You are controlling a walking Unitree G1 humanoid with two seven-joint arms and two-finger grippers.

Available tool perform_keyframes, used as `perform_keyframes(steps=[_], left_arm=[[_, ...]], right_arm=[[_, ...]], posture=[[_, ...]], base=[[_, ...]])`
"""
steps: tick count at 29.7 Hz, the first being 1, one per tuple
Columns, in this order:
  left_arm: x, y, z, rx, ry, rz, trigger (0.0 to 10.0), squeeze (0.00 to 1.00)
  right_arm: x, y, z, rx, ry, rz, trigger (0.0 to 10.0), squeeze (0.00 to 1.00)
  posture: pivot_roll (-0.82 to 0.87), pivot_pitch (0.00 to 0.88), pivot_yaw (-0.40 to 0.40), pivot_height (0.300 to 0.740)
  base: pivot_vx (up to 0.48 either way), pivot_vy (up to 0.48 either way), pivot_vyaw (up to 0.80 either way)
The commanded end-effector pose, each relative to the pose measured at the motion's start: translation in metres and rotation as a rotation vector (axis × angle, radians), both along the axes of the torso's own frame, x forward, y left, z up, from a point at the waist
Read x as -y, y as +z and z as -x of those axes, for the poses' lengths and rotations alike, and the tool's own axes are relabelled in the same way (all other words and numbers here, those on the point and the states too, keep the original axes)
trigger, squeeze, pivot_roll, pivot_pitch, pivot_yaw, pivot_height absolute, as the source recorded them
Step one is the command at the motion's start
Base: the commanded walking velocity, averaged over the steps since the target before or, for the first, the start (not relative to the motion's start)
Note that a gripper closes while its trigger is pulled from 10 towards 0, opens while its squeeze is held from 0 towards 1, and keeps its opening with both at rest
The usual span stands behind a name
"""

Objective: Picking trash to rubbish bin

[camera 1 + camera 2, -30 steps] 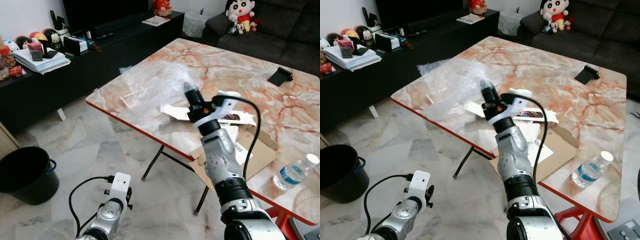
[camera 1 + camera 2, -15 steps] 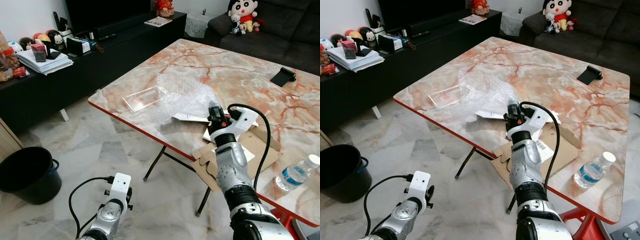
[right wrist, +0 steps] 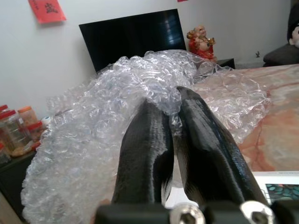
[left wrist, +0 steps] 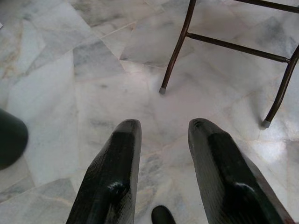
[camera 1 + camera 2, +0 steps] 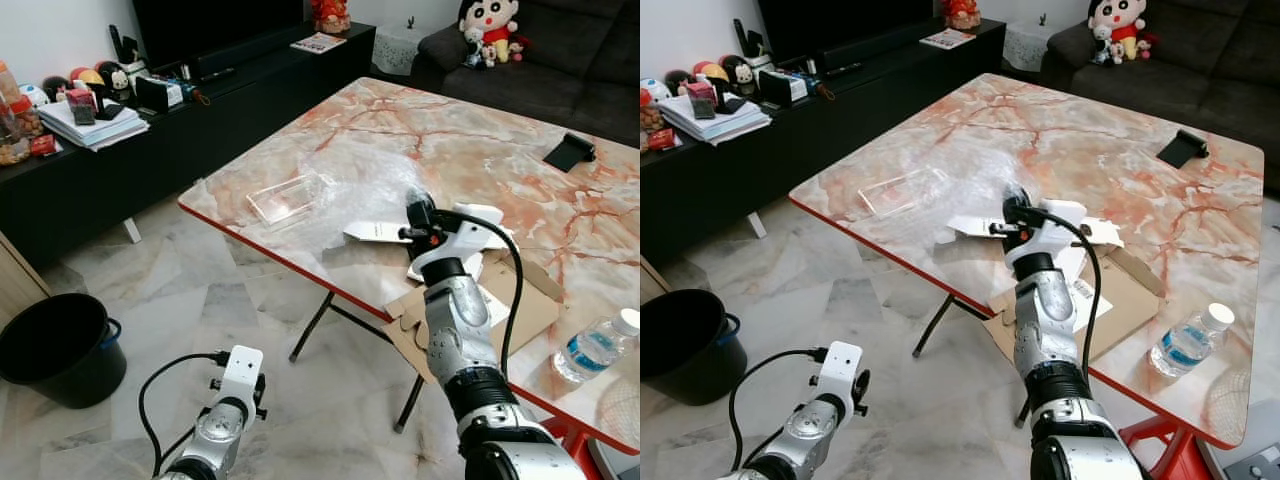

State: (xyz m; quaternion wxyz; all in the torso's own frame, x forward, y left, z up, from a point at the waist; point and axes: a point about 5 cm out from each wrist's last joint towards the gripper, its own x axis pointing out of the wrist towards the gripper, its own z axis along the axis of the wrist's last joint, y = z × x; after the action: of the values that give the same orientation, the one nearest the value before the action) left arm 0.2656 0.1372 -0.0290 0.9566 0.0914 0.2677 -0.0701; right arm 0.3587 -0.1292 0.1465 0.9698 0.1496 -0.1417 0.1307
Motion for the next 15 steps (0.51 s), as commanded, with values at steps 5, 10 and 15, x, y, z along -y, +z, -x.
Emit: perform_keyframes(steps=[5, 10, 15], left_arm=[[0.0015, 0.0024, -0.0026, 0.013, -0.006, 0.004, 10.0, 0.0], [0.003, 0.0025, -0.0026, 0.013, -0.01, 0.011, 10.0, 0.0], [0.0046, 0.0024, -0.0026, 0.011, -0.017, 0.012, 10.0, 0.0]], right_arm=[[-0.0023, 0.007, -0.0014, 0.03, 0.002, 0.028, 10.0, 0.0], [-0.0027, 0.0069, -0.001, 0.031, 0.0, 0.038, 10.0, 0.0], [-0.0025, 0.0073, -0.0014, 0.031, -0.002, 0.043, 10.0, 0.0]], posture=[[-0.06, 0.001, -0.037, 0.74], [-0.07, 0.009, -0.036, 0.74], [-0.07, 0.009, -0.036, 0.74]], base=[[0.0, 0.0, 0.0], [0.0, 0.0, 0.0], [0.0, 0.0, 0.0]])
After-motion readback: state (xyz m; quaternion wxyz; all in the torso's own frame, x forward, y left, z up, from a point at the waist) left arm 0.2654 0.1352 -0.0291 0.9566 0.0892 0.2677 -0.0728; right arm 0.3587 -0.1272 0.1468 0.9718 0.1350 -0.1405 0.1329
